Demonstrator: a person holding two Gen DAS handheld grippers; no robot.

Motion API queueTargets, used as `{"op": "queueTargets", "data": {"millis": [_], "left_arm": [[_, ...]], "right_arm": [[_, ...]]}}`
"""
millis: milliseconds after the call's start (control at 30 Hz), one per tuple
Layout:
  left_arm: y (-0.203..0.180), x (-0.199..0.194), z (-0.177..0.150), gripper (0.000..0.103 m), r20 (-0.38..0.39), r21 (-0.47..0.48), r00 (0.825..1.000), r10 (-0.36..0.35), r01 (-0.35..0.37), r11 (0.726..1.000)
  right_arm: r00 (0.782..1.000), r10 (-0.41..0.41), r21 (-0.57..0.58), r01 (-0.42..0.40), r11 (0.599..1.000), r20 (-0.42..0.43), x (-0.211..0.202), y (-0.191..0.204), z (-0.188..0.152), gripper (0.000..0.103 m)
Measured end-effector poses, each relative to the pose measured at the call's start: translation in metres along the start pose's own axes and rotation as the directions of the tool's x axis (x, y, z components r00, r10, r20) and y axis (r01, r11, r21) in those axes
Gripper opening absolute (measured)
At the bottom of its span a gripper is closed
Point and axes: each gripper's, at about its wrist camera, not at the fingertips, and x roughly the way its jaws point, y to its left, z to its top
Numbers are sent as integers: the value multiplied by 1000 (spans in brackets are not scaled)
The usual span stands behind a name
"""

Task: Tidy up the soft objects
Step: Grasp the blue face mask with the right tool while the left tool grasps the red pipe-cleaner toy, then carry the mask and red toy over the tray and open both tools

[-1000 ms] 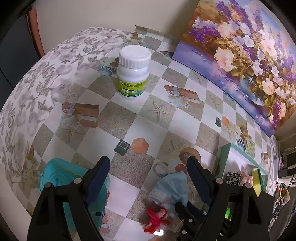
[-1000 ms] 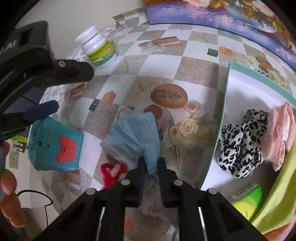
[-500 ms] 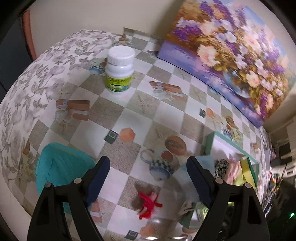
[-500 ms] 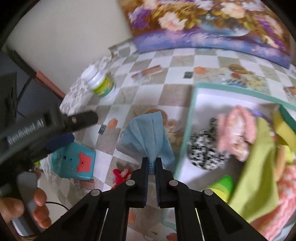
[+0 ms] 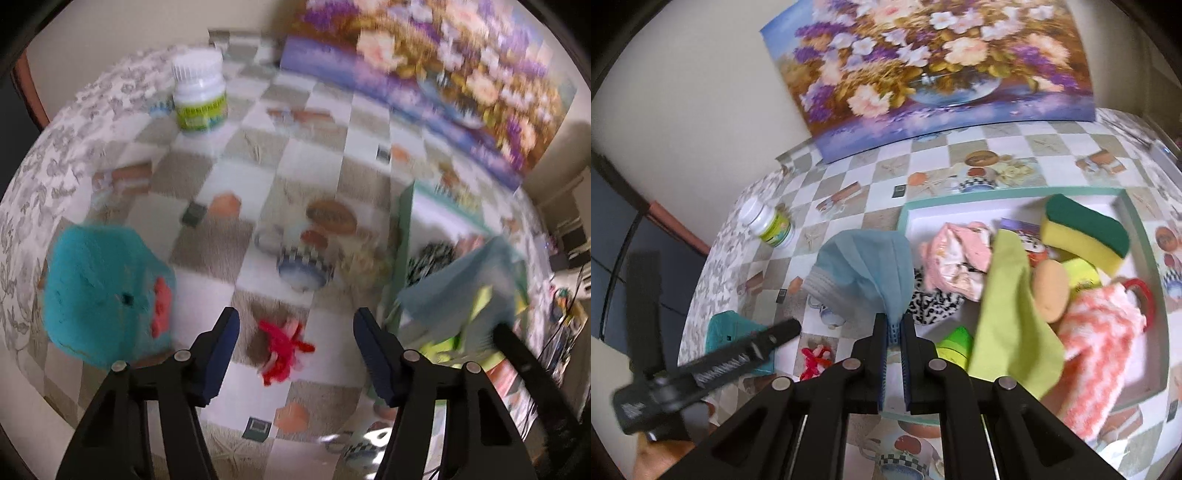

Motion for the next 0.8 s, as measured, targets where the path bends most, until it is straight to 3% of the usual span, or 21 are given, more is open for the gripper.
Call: {"op": "queueTargets", "data": {"millis": [133,367,567,800], "left_arm": [[-4,19,-9,57,-84,18,996,10,-9,1000],[-7,35,-15,48,-132,43,989,60,-55,998],[-3,42,-18,29,-154,34,986,65,-60,998],[-7,18,-14,29,-62,32,998,-3,5,999]], "right_arm": [[1000,4,13,-4,1000,15,-7,-3,-4,7],[999,1,27,-2,1000,32,-13,-8,-9,7],[999,2,44,-4,999,50,-18,-13,-10,7],[995,-7,82,-1,997,99,-30,-21,-7,7]]}}
